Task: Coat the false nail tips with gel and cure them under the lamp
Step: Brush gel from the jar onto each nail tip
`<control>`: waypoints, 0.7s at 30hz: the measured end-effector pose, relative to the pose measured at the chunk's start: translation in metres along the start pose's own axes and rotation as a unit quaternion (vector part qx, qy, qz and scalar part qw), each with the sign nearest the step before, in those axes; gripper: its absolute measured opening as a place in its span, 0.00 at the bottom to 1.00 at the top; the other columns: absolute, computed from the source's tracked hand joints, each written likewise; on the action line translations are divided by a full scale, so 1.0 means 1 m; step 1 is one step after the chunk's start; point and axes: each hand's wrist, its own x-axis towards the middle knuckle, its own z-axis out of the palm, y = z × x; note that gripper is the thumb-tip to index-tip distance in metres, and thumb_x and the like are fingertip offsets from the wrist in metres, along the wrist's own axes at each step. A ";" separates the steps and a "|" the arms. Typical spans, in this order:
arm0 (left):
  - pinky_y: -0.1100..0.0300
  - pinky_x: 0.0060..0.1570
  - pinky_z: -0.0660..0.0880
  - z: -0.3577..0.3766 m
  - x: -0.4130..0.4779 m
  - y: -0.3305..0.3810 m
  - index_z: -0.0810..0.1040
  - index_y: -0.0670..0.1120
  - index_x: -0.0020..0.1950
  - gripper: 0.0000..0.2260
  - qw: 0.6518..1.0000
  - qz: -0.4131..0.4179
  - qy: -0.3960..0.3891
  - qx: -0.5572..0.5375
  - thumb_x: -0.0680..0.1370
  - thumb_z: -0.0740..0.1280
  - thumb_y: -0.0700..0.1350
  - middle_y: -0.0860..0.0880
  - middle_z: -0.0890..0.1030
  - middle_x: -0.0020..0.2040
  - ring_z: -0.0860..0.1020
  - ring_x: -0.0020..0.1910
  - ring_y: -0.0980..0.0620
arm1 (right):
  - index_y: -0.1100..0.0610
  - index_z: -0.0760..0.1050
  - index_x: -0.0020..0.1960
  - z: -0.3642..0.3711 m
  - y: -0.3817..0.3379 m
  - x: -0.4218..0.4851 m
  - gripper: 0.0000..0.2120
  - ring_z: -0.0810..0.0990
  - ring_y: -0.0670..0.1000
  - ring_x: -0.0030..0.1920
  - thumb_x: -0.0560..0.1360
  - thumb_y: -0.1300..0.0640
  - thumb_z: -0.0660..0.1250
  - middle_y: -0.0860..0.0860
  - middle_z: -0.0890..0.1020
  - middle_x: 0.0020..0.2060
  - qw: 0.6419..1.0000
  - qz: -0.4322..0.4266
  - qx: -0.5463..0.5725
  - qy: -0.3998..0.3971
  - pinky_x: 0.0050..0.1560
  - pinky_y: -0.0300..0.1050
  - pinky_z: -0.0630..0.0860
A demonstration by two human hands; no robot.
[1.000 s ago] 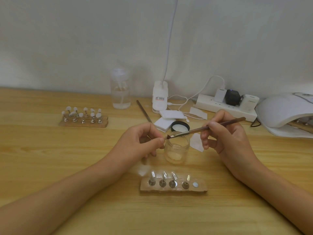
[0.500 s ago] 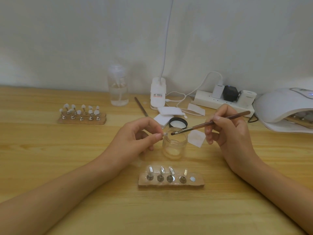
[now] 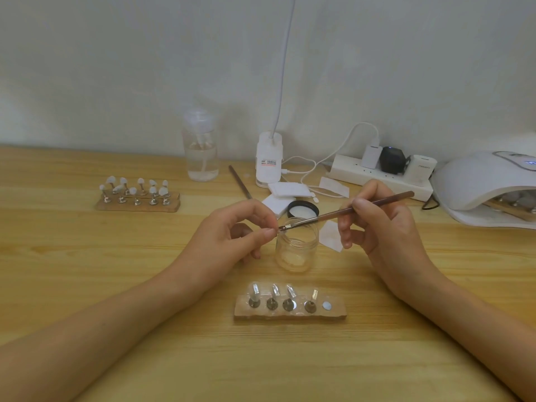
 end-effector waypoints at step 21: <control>0.64 0.33 0.74 0.002 -0.001 0.002 0.81 0.49 0.44 0.04 1.000 -0.020 0.005 0.005 0.77 0.71 0.41 0.57 0.81 0.40 0.77 0.33 0.55 | 0.58 0.69 0.40 -0.001 0.001 -0.001 0.05 0.78 0.48 0.32 0.75 0.60 0.62 0.52 0.79 0.30 1.000 -0.010 -0.005 0.024 0.29 0.40 0.75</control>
